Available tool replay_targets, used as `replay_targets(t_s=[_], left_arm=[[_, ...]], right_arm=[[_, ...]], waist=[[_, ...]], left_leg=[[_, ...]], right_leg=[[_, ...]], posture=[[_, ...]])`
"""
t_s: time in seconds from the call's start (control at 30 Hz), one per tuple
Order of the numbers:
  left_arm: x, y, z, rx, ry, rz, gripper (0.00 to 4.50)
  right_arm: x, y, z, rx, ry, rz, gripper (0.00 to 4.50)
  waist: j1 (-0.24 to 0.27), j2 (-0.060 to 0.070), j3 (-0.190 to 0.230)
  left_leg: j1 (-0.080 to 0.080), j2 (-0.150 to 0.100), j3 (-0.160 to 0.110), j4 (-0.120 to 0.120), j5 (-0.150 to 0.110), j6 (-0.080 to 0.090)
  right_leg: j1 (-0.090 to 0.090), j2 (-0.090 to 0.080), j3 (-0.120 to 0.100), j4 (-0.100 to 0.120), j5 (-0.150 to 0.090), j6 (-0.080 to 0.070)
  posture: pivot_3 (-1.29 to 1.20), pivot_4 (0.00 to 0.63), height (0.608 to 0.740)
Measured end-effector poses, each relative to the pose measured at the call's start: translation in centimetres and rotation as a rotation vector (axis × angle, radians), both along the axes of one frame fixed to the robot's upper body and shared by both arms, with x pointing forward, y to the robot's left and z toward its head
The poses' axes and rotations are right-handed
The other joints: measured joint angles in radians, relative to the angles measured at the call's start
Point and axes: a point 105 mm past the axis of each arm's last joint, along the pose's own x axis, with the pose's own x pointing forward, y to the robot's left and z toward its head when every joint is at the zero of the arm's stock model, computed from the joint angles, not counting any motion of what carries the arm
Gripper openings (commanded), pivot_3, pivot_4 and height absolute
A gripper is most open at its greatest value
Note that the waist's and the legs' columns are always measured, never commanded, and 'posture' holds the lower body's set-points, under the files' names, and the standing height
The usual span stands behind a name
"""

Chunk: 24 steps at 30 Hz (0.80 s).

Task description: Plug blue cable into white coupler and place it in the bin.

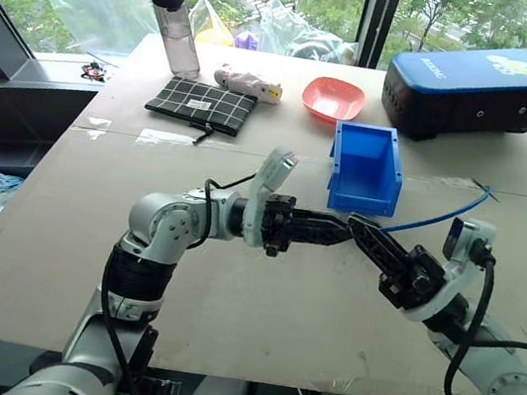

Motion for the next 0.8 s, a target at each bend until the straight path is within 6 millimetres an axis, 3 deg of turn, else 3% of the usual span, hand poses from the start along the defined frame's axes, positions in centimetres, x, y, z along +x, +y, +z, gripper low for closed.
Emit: replay_targets(t_s=[0.03,0.17,0.3,0.43,0.67,0.8], left_arm=[[0.3,0.5,-0.1,0.014,-0.052,0.057,3.26],[1.8,3.6,-0.3,0.079,-0.212,0.311,3.26],[4.0,8.6,-2.2,0.275,-0.385,0.633,3.26],[6.5,11.1,-3.5,0.386,-0.434,0.824,3.26],[9.5,9.3,-4.6,0.432,-0.479,0.895,3.26],[11.2,9.9,-6.1,0.497,-0.463,0.939,3.26]], right_arm=[[0.1,-0.1,-0.1,-0.002,0.005,-0.007,0.00],[0.3,-0.4,-0.3,-0.001,0.017,-0.013,0.00],[1.0,-1.1,-0.3,0.007,0.011,-0.030,0.00],[1.6,-1.1,-0.1,0.004,-0.013,-0.019,0.00],[1.8,-0.8,-0.6,-0.043,-0.022,-0.014,0.00],[1.6,-0.9,-1.1,-0.058,-0.014,-0.026,0.00]], waist=[[0.000,0.000,0.000],[-0.001,0.000,0.000],[0.005,0.000,0.000],[0.011,0.000,0.000],[0.002,0.000,-0.001],[-0.001,0.000,-0.001]], left_leg=[[0.000,0.000,0.000,0.000,0.000,0.000],[0.000,0.000,0.000,-0.001,0.000,0.000],[0.000,0.000,0.001,-0.001,0.000,0.000],[-0.001,-0.001,0.001,-0.001,0.000,0.001],[-0.001,-0.001,0.001,-0.001,0.000,0.000],[-0.001,0.000,0.000,-0.001,0.000,0.000]], right_leg=[[0.000,0.000,0.000,0.000,0.000,0.000],[-0.001,0.000,0.001,0.000,0.000,0.000],[0.000,-0.001,0.001,-0.001,0.000,0.000],[0.000,-0.002,-0.001,-0.001,0.000,0.000],[-0.001,-0.002,0.000,-0.001,0.000,0.000],[-0.001,-0.001,0.000,0.000,0.000,0.000]], posture=[[0.00,0.150,0.740],[0.00,0.150,0.740],[0.00,0.150,0.740],[0.00,0.150,0.740],[0.00,0.150,0.740],[0.00,0.150,0.740]])
